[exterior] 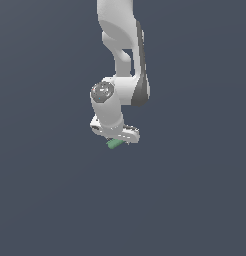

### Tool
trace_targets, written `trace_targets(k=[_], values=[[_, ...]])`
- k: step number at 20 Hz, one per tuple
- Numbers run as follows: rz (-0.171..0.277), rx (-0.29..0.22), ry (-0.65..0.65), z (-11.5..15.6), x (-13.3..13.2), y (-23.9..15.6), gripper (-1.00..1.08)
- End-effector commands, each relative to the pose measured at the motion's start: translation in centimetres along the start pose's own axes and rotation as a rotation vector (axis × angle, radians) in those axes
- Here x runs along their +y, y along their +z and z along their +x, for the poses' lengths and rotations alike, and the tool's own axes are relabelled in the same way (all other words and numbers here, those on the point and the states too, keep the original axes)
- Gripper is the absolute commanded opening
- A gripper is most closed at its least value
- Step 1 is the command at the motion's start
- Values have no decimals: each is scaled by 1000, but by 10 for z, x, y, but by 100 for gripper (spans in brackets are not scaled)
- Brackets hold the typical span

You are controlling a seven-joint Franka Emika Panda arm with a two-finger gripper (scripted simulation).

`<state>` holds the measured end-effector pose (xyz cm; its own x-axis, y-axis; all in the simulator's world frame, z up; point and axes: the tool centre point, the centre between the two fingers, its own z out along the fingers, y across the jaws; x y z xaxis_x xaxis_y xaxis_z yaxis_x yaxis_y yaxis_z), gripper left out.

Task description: Pick up the object and move it to a goal position.

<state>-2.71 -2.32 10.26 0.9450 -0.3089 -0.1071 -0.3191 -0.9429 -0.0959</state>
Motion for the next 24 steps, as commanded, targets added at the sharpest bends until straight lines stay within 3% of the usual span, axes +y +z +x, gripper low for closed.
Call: trace_targets(k=[1, 7, 13, 24], values=[[35, -15, 109, 1, 11, 10, 108], [115, -53, 377, 1, 39, 34, 108], [162, -79, 554, 1, 57, 50, 108], [182, -92, 633, 0, 66, 58, 108]])
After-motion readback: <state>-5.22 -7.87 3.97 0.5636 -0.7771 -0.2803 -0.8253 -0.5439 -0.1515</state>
